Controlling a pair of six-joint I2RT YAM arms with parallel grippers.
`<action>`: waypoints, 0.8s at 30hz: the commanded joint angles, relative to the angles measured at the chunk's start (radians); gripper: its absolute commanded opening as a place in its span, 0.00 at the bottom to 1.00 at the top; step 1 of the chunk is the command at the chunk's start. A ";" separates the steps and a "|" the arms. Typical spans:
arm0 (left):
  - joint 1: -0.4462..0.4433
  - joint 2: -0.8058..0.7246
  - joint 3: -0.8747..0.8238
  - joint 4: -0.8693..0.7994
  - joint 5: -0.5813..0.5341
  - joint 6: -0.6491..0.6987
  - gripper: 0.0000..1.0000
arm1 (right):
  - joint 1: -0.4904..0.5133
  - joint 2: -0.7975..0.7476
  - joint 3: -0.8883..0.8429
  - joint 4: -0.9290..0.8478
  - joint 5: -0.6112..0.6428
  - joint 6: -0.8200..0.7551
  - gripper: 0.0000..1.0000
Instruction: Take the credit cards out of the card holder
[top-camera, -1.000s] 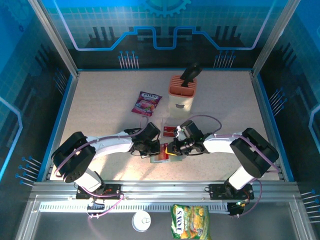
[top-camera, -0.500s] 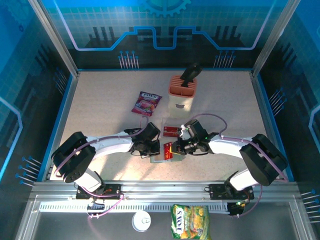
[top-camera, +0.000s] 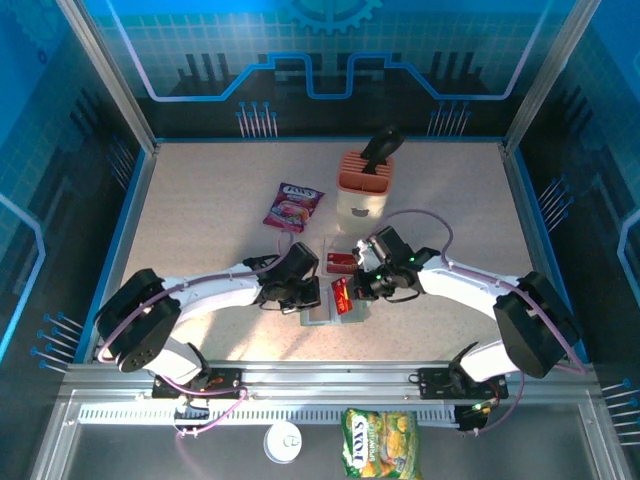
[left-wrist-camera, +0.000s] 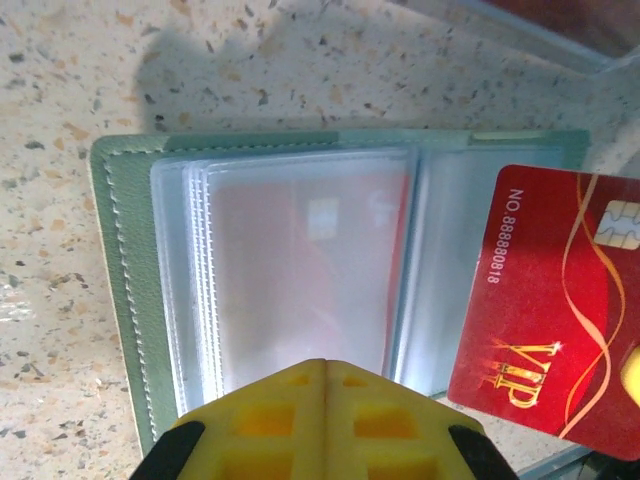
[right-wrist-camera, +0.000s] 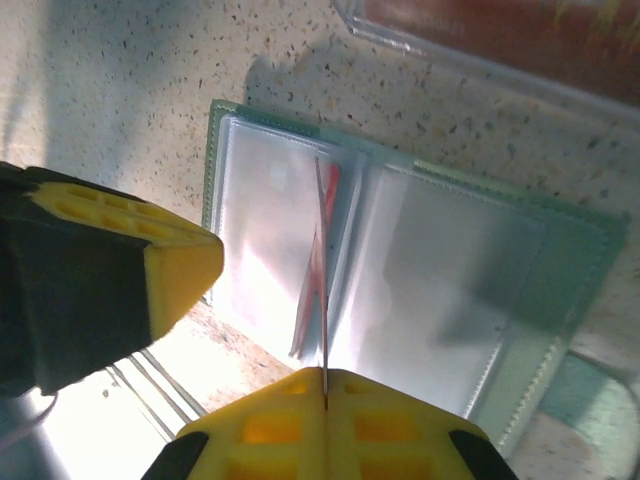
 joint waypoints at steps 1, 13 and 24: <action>-0.003 -0.048 -0.005 -0.027 -0.030 0.003 0.00 | -0.016 -0.014 0.091 -0.212 0.093 -0.228 0.00; 0.004 -0.140 -0.065 0.003 -0.074 -0.005 0.00 | -0.015 0.049 0.330 -0.495 0.335 -0.744 0.00; 0.006 -0.197 -0.100 0.001 -0.096 -0.020 0.04 | -0.018 0.200 0.552 -0.637 0.299 -1.115 0.00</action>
